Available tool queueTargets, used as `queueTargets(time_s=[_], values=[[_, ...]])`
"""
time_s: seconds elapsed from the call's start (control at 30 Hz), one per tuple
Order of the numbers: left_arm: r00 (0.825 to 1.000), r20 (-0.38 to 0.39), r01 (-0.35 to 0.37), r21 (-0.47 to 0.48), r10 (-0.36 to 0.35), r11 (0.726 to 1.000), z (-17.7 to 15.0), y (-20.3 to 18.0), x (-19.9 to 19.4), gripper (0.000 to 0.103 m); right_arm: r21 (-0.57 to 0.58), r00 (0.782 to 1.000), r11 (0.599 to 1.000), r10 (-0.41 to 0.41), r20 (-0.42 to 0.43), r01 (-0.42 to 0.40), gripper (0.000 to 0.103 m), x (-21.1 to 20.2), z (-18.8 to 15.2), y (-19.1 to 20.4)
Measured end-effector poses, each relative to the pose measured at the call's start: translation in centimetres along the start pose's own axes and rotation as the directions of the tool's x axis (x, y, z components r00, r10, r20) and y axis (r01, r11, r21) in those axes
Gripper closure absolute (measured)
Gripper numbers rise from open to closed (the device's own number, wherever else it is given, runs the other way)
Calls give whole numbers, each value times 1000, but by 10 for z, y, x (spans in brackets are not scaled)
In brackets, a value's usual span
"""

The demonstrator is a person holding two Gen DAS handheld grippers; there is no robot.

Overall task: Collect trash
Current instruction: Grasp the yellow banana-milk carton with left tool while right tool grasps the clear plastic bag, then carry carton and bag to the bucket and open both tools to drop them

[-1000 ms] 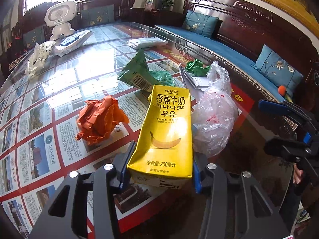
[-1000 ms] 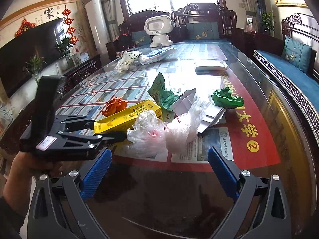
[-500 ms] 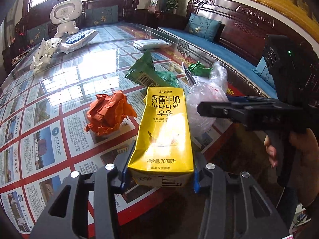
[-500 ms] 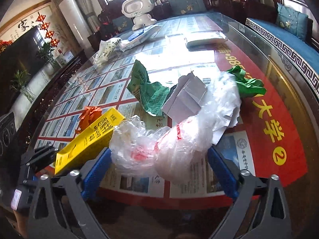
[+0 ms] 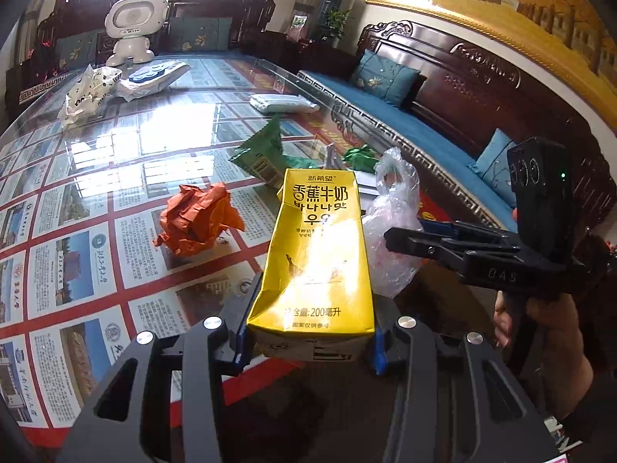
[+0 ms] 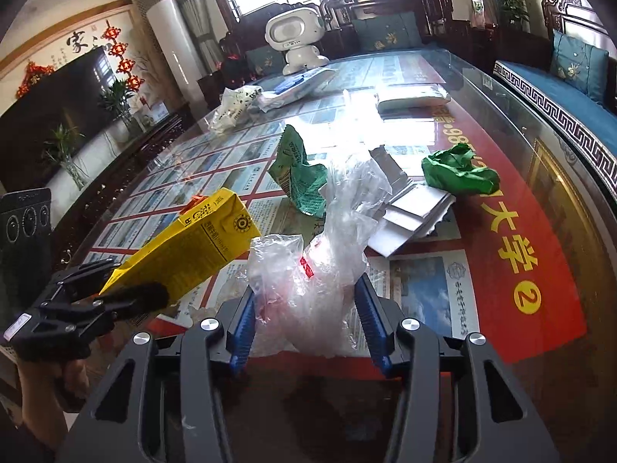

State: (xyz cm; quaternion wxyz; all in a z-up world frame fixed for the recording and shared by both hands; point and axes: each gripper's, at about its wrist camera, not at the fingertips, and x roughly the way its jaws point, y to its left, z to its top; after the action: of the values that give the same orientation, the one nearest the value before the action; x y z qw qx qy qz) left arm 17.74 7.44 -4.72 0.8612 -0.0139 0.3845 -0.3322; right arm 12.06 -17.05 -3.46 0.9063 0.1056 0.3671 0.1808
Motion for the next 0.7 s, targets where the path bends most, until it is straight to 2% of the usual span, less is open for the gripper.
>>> queueTargets(time_s=[0.27,0.6,0.7], values=[[1000,12,19,57,-20,998,-20,-32,-25,57,-29,999,999,22,30,-21,55,-43,-22,13],[998,14,55,159,-58,986,-68,-106,-75,57,-99,999,995,-25,49,30,55,-124,-92,30],[996,-9,89,171,-89,981,-89,-127,-85,57,-116,998,992,-42,42,47,55,-148,-113,33]])
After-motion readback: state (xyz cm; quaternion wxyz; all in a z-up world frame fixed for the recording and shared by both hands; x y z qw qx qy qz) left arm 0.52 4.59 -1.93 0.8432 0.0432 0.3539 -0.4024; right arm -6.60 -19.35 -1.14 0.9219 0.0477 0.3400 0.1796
